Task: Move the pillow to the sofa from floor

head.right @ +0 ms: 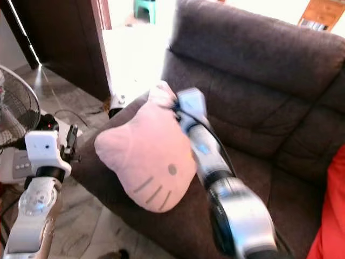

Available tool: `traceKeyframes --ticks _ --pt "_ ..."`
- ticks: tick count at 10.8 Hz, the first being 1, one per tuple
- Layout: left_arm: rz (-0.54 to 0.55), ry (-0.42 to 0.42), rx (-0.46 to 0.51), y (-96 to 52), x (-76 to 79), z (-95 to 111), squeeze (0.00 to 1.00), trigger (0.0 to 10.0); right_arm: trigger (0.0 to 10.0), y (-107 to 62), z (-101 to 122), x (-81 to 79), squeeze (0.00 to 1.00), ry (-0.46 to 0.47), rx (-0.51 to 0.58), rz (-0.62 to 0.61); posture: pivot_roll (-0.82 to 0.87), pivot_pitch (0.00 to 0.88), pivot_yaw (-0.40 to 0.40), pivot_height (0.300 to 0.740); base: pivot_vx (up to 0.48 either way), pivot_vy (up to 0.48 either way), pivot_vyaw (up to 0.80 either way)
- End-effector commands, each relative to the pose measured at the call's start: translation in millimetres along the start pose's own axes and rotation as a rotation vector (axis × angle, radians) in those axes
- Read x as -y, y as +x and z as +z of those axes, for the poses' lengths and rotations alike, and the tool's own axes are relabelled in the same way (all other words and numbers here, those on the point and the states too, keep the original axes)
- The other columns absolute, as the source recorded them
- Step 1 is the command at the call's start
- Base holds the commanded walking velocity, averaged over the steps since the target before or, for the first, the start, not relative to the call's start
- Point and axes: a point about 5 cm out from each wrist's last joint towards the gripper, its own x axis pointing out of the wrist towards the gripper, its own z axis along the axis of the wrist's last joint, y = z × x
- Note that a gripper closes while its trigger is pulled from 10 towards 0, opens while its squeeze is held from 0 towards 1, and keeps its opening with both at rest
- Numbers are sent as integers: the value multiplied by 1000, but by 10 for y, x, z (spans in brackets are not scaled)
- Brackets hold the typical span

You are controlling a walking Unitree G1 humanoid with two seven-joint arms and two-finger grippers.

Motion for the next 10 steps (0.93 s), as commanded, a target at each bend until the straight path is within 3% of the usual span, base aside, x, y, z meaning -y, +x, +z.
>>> traceKeyframes --ticks 1,2,3,4,5,6,8,10 --pt "24 30 -10 -25 -115 -41 0 10000 10000 -98 -70 217 0 7 11 -64 194 111 -77 740 0 0 0" --pt "27 41 -19 -35 -156 -71 0 10000 10000 -273 -262 398 0 0 -42 -123 172 98 -69 740 0 0 0" --pt "25 45 -24 -40 -160 -87 0 10000 10000 -331 -323 437 0 -12 -58 -131 168 96 -67 740 0 0 0" --pt "22 43 -57 -77 -152 -192 0 10000 10000 -589 -651 484 0 -15 -177 -152 158 76 -63 740 0 0 0" --pt "35 46 -118 -148 -206 -346 0 10000 10000 -857 -971 390 0 -13 -312 -123 166 66 -61 740 0 0 0" --pt "48 45 -139 -182 -266 -411 0 10000 10000 -976 -1114 316 0 5 -385 -113 175 61 -60 740 0 0 0" --pt "35 39 -174 -203 -284 -482 0 10000 10000 -979 -1146 158 0 50 -406 -88 180 53 -58 740 0 0 0" --pt "-19 19 -296 -310 -182 -773 0 10000 10000 -1001 -1209 69 0 44 -460 -68 173 60 -55 740 0 0 0"
